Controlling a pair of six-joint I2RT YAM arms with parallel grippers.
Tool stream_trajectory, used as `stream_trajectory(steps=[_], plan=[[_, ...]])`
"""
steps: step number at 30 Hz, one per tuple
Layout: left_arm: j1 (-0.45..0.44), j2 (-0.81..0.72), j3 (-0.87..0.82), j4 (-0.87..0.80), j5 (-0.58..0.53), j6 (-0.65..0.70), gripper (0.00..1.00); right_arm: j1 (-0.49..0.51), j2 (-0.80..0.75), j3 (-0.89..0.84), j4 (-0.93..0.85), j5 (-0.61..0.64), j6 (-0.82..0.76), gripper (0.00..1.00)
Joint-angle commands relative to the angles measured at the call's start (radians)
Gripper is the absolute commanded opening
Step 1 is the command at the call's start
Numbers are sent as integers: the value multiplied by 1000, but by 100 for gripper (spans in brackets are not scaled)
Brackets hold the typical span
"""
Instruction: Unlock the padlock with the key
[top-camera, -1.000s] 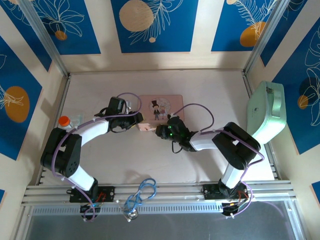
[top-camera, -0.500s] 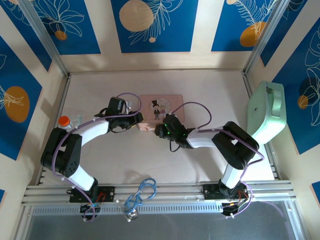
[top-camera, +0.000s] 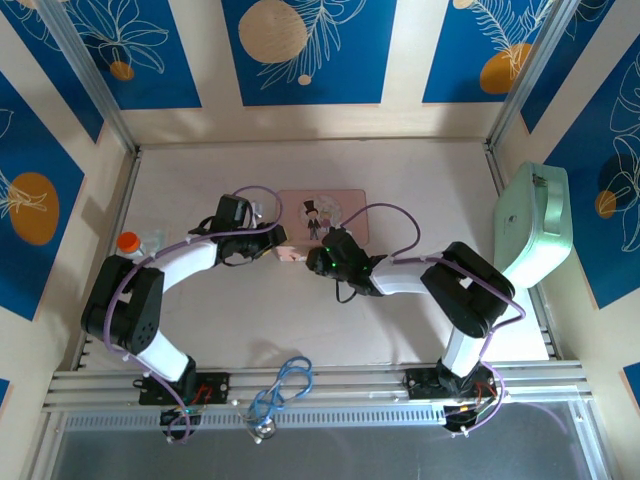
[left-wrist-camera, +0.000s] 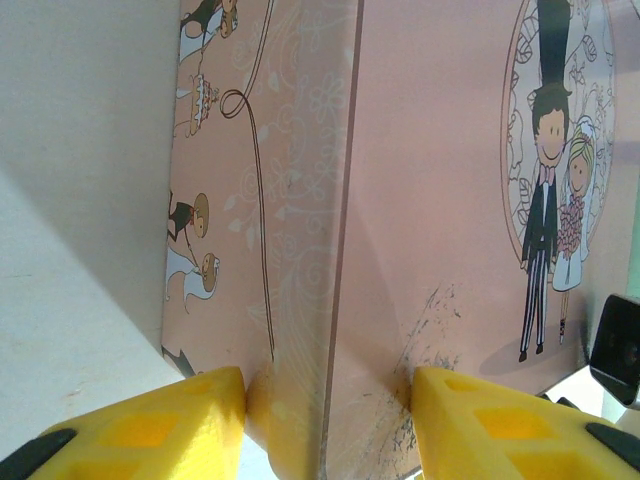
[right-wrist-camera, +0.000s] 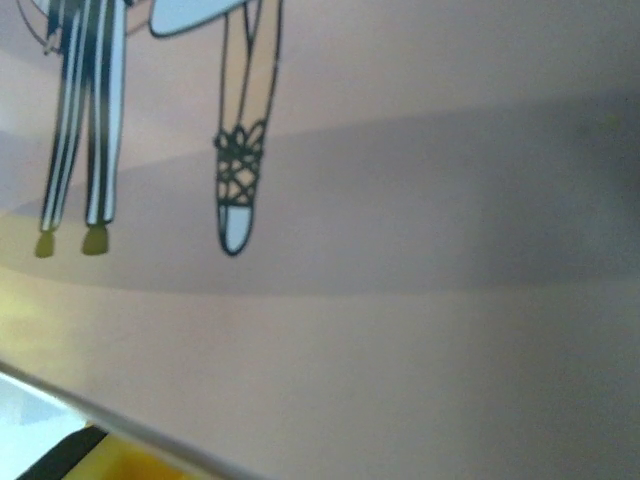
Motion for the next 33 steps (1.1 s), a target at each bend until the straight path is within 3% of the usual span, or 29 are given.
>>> stream_trajectory(steps=[1, 14, 17, 22, 28, 33], plan=[[8, 35, -21, -16, -7, -12, 46, 27, 28, -18, -155, -54, 79, 35], [18, 30, -11, -24, -3, -15, 46, 24, 16, -19, -223, -60, 128, 31], [20, 26, -10, -29, -3, -12, 46, 19, 19, -21, -226, -58, 134, 27], [20, 26, -16, -21, -3, -16, 46, 7, 9, -39, -215, -60, 151, 9], [21, 31, -21, -20, -10, -9, 46, 1, -9, -50, -224, -53, 158, 0], [25, 33, -40, -1, -9, -20, 45, 0, -58, -78, -188, -44, 102, 0]])
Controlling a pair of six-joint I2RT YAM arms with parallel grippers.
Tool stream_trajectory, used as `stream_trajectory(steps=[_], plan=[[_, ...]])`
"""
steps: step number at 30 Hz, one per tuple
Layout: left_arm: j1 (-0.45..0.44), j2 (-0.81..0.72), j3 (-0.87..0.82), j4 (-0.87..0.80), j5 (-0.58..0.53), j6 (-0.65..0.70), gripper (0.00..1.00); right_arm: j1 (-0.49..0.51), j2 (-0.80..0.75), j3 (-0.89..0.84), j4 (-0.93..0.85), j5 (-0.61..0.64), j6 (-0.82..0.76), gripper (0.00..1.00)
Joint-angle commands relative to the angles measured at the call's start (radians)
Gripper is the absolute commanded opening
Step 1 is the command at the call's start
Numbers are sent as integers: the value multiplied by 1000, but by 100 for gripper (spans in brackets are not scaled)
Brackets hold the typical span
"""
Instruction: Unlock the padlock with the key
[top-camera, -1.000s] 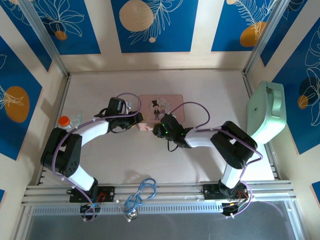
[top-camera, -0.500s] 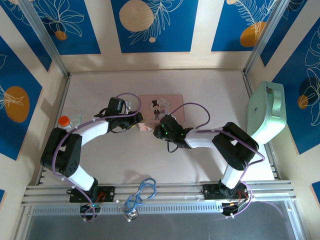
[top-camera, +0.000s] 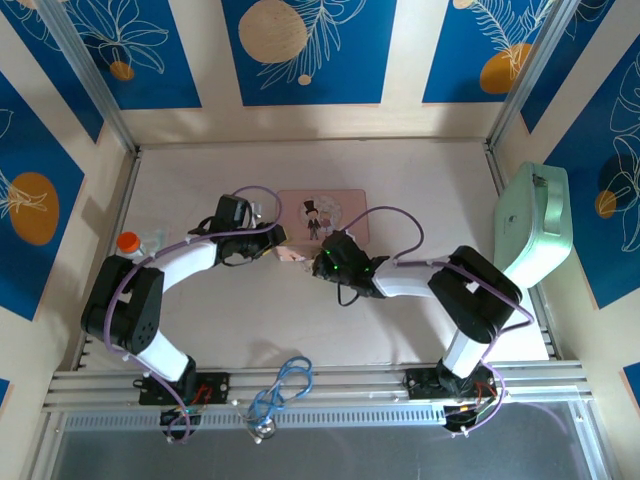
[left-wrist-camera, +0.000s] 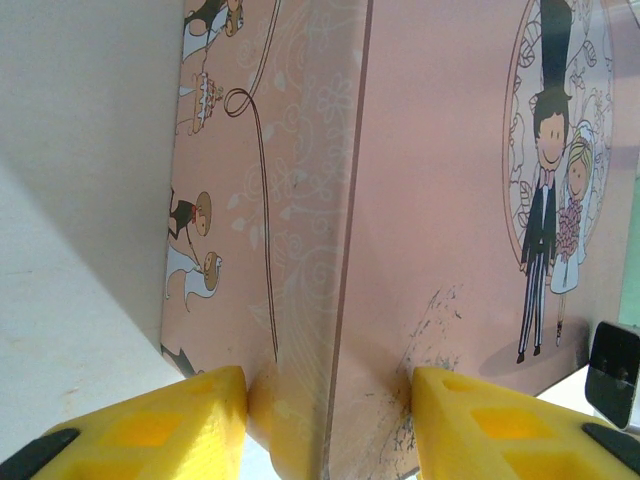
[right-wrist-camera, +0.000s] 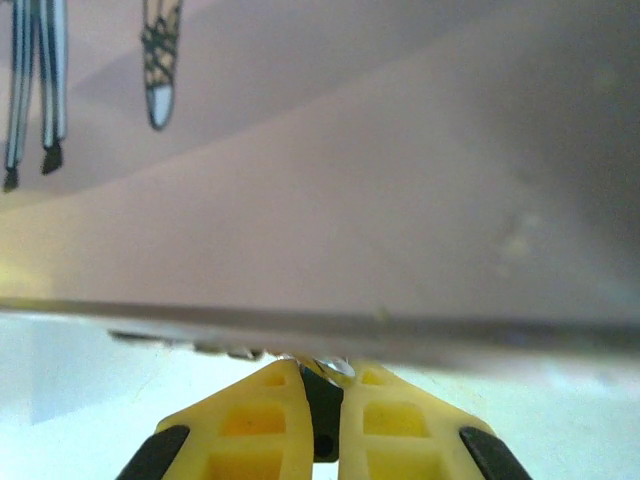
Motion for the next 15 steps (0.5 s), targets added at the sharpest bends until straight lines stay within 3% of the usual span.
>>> stream_trajectory(steps=[1, 15], plan=[[11, 36, -38, -4, -13, -6, 44, -10, -17, -73, -81, -48, 30, 0], [16, 54, -53, 16, -8, -6, 42, -72, -60, -250, 291, -123, -37, 0]])
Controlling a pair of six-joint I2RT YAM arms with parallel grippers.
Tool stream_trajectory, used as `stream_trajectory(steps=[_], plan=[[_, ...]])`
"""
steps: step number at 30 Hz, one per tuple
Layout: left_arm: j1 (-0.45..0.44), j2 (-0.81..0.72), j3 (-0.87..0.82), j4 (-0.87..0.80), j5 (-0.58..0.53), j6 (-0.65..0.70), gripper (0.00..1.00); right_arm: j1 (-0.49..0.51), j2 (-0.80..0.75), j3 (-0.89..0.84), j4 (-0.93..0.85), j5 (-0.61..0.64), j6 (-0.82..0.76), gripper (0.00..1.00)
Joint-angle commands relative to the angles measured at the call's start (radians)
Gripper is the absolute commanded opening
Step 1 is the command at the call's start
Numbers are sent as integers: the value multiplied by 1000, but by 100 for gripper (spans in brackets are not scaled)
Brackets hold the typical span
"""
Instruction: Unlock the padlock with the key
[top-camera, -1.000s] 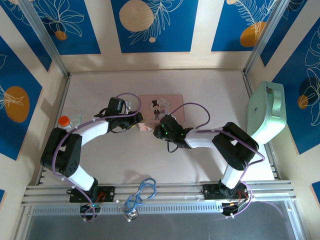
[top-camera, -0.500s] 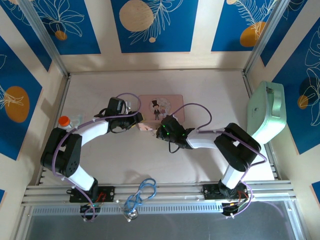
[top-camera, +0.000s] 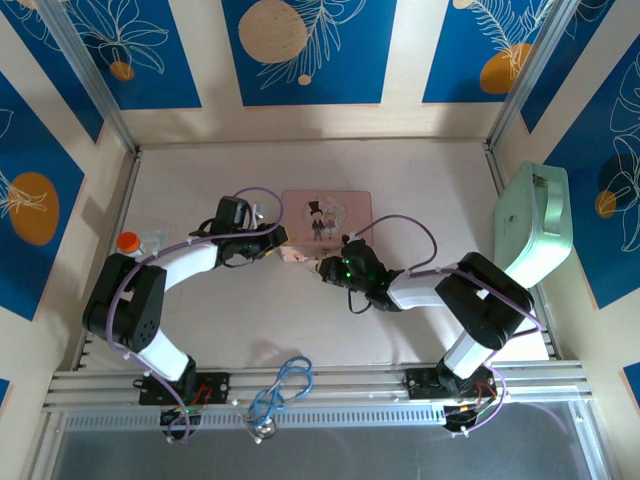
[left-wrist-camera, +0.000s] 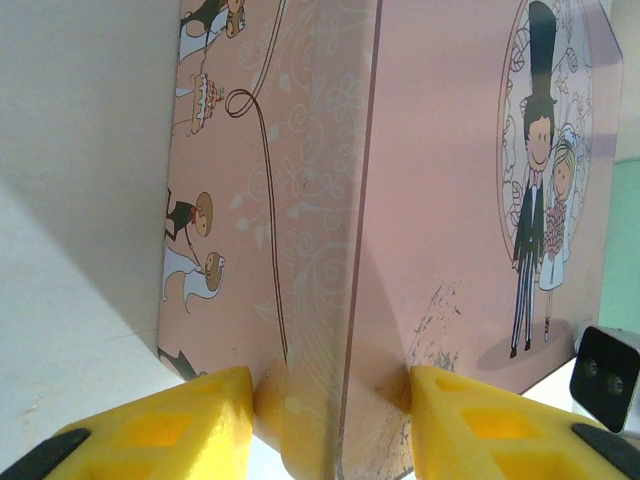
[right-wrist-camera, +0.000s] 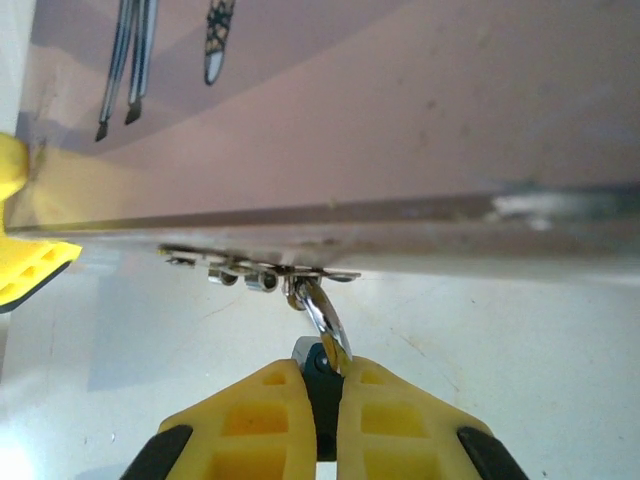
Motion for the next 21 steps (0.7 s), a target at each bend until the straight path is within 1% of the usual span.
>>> stream_trajectory(steps=[1, 9, 14, 21], plan=[[15, 38, -37, -48, -53, -2, 41, -31, -2, -56, -7, -31, 10, 0], [23, 31, -73, -39, -53, -1, 39, -50, 5, -88, 100, -57, -15, 0], [23, 22, -97, -36, -59, -3, 38, -65, -3, -132, 200, -41, -10, 0], [27, 18, -113, -34, -56, -7, 37, -81, 67, -112, 275, -82, 13, 0]])
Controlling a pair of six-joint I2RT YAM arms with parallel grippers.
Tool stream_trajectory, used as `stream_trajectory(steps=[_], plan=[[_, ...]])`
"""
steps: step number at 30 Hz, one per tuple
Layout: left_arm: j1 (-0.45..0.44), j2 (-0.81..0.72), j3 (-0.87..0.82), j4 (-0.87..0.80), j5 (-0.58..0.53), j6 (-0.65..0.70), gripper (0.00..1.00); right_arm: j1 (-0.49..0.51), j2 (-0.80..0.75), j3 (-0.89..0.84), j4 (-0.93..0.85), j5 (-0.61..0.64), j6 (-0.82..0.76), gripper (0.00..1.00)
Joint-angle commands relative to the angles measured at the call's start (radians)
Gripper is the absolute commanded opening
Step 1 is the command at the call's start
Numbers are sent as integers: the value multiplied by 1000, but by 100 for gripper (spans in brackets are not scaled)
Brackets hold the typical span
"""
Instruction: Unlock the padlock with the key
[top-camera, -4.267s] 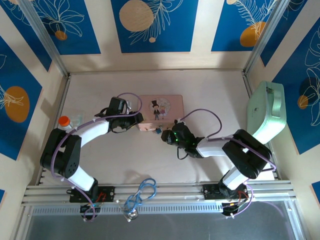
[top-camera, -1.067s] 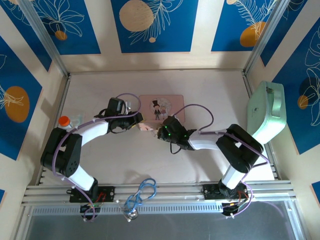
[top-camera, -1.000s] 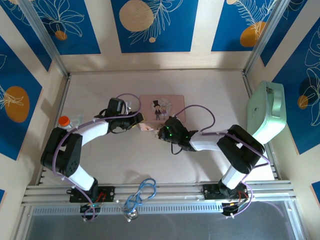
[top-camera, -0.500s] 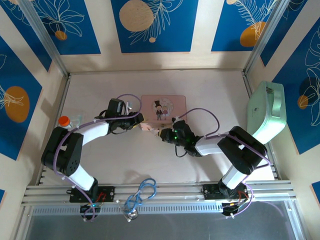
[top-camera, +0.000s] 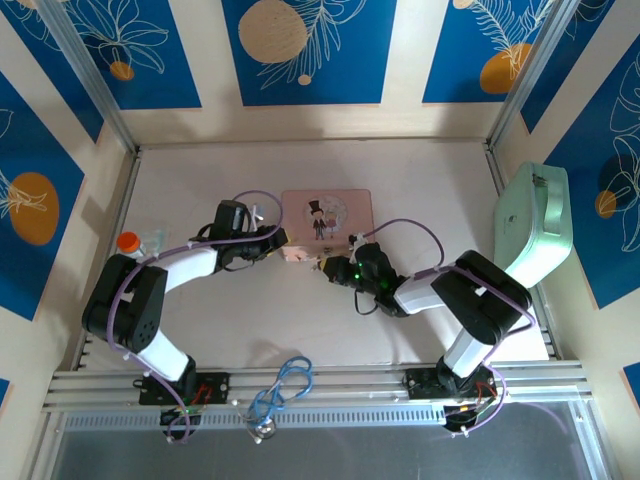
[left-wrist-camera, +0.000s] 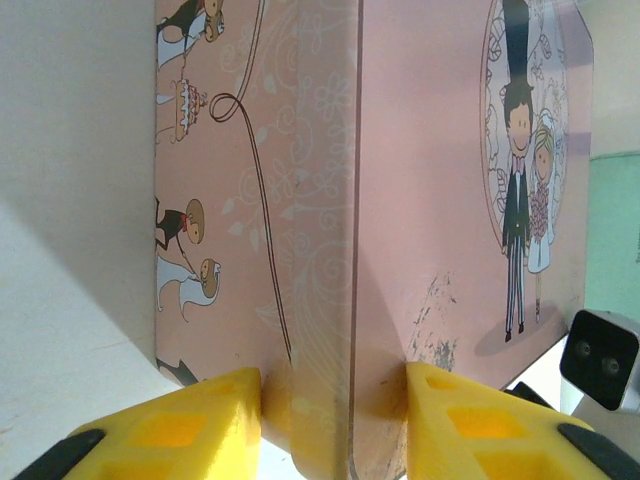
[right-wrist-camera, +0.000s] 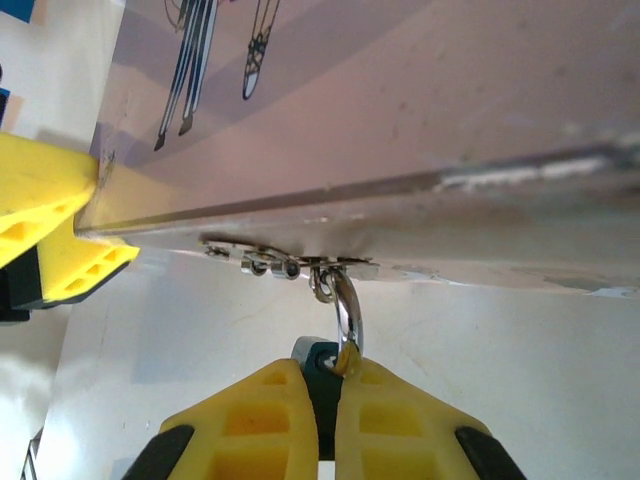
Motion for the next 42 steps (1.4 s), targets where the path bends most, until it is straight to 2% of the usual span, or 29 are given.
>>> stream_trajectory(steps=[1, 9, 23, 27, 32, 42], plan=[[25, 20, -53, -144, -80, 2, 36, -22, 37, -11, 17, 6, 39, 0], [42, 10, -69, -162, -81, 18, 36, -25, 89, 23, 53, -23, 42, 0], [68, -20, -11, -241, -88, 57, 37, -2, 66, 29, 22, -15, 49, 0], [68, -36, 12, -264, -83, 55, 39, -1, 58, 24, 18, -11, 48, 0], [59, -79, 44, -274, -85, 48, 47, 18, 37, 23, -10, 16, 42, 0], [27, -55, 81, -243, -84, 13, 52, 18, 22, 18, -20, 27, 46, 0]])
